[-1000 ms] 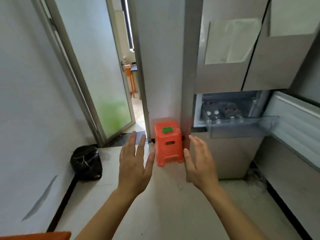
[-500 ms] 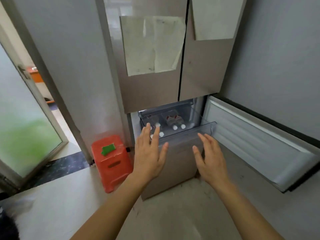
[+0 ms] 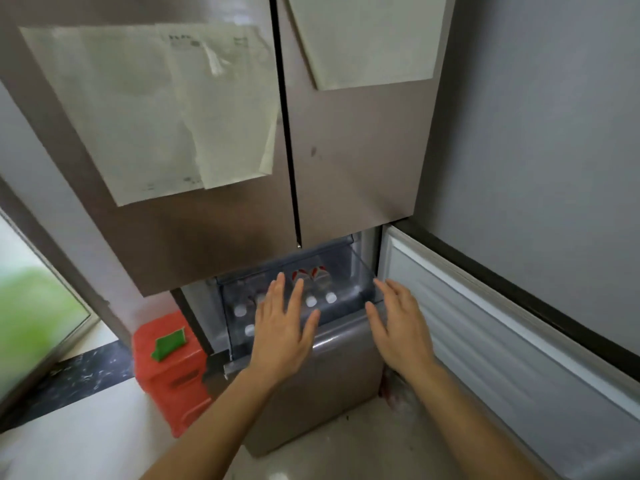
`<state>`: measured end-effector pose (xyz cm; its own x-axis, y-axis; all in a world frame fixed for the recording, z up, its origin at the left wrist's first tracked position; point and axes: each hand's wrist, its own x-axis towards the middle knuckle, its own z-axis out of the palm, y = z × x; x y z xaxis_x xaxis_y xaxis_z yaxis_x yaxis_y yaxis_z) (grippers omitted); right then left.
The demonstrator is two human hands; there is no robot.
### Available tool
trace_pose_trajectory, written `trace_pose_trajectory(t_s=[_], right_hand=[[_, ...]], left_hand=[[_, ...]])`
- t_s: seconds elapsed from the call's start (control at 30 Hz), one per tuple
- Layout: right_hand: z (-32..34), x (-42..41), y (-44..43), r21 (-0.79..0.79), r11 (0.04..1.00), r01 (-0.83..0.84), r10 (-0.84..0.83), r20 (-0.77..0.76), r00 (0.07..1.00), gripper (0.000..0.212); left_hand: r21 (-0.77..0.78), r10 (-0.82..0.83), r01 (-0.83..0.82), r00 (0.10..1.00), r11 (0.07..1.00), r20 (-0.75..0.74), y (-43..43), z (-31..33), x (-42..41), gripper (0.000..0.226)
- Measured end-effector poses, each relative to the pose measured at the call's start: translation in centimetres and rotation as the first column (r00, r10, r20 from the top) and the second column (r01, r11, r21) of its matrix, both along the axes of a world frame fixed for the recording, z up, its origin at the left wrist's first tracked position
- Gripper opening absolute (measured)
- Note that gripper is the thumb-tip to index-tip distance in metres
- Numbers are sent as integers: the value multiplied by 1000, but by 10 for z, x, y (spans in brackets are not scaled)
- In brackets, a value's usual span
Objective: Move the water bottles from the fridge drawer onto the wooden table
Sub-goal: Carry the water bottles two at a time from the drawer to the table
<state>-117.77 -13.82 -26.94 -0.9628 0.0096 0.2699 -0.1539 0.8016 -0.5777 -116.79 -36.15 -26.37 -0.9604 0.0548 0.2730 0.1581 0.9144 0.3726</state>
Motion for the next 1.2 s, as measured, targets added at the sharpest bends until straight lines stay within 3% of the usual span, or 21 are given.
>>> trace_pose_trajectory(t_s=[0.2, 0.57, 0.77, 1.03, 1.2], right_hand=[[-20, -98, 25, 142, 961, -237, 219, 129, 967, 51], [-82, -176, 13, 195, 890, -411, 323, 366, 873, 48], [-116, -233, -18, 174, 828, -534, 326, 625, 709, 50], [-138, -277, -48, 109, 754, -648, 333, 787, 519, 75], [-144, -275, -27, 126, 794, -594, 263, 811, 523, 72]], left_hand=[[-5, 157, -159, 967, 987, 202, 24, -22, -56, 70], [-53, 276, -286, 837, 957, 473, 14, -94, -95, 65], [-79, 245, -245, 780, 966, 576, 13, -101, -105, 63], [-56, 111, -100, 741, 993, 662, -2, -114, -174, 73], [-70, 55, -4, 665, 998, 745, 13, -136, -223, 75]])
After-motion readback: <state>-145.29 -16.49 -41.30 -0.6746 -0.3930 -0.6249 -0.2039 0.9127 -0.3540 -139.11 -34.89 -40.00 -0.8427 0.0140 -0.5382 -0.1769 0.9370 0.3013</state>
